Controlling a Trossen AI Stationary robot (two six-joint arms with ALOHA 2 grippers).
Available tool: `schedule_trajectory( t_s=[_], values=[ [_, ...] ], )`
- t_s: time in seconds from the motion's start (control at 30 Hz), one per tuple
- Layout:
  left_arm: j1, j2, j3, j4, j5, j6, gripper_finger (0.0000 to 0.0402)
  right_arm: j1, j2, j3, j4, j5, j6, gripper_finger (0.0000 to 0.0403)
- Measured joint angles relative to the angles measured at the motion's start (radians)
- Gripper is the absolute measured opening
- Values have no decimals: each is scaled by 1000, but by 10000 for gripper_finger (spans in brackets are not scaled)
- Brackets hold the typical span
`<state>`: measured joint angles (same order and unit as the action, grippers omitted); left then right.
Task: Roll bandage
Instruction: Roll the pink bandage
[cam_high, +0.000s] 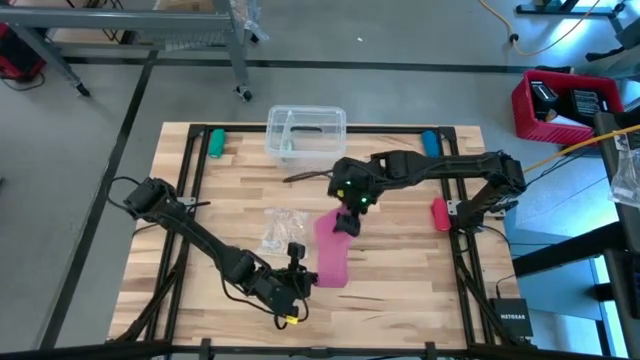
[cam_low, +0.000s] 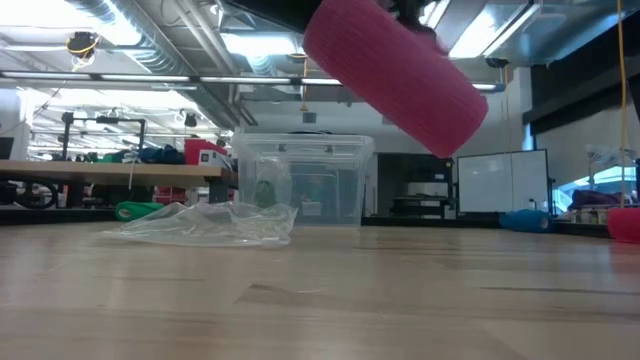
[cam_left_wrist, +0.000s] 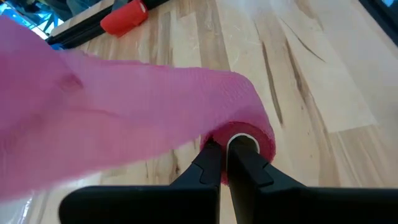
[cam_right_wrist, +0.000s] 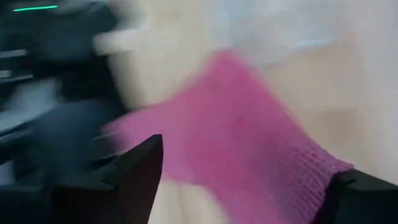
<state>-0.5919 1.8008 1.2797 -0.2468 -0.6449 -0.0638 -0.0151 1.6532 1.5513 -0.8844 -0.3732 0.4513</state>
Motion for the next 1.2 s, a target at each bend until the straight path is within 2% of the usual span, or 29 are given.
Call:
schedule_trajectory(
  t_s=[0.1,0.13,0.17,0.27,0.3,0.33,0.4,0.43,0.53,0.57,0.67,0.8,0.93,1.07,1.2],
  values=[
    [0,0,0,0,-1,-3,3,1,-7,0,-62,287,10,289],
    [1,0,0,0,-1,-3,3,1,-7,0,-70,322,11,289],
    [2,0,0,0,-2,-3,3,1,-7,0,-76,297,-3,289],
    [3,0,0,1,-1,-7,4,0,-5,0,-73,111,-58,289],
    [2,0,0,1,0,-7,4,2,-5,0,-68,96,-64,289],
    [1,0,0,1,0,-7,4,3,-6,0,-59,113,-64,289],
    [1,0,0,1,0,-7,4,4,-13,0,-63,213,-11,289],
    [1,0,0,1,1,-7,4,7,-16,0,-71,217,3,289],
    [2,0,0,1,1,-7,5,12,-16,0,-26,-35,-55,289],
    [2,0,0,1,1,-7,5,17,-16,0,2,-53,-49,289],
    [2,0,0,1,1,-8,5,21,-29,1,-34,60,-18,289],
    [-1,-5,0,4,-2,-9,5,18,-64,0,-119,203,-81,289],
    [-12,-63,14,9,-65,40,5,60,-148,0,-143,310,-134,289],
    [-12,-157,22,85,-94,98,5,128,-230,0,-136,409,-191,289],
    [-12,-238,21,159,-136,183,5,250,-302,-9,-124,541,-221,289]
  ],
)
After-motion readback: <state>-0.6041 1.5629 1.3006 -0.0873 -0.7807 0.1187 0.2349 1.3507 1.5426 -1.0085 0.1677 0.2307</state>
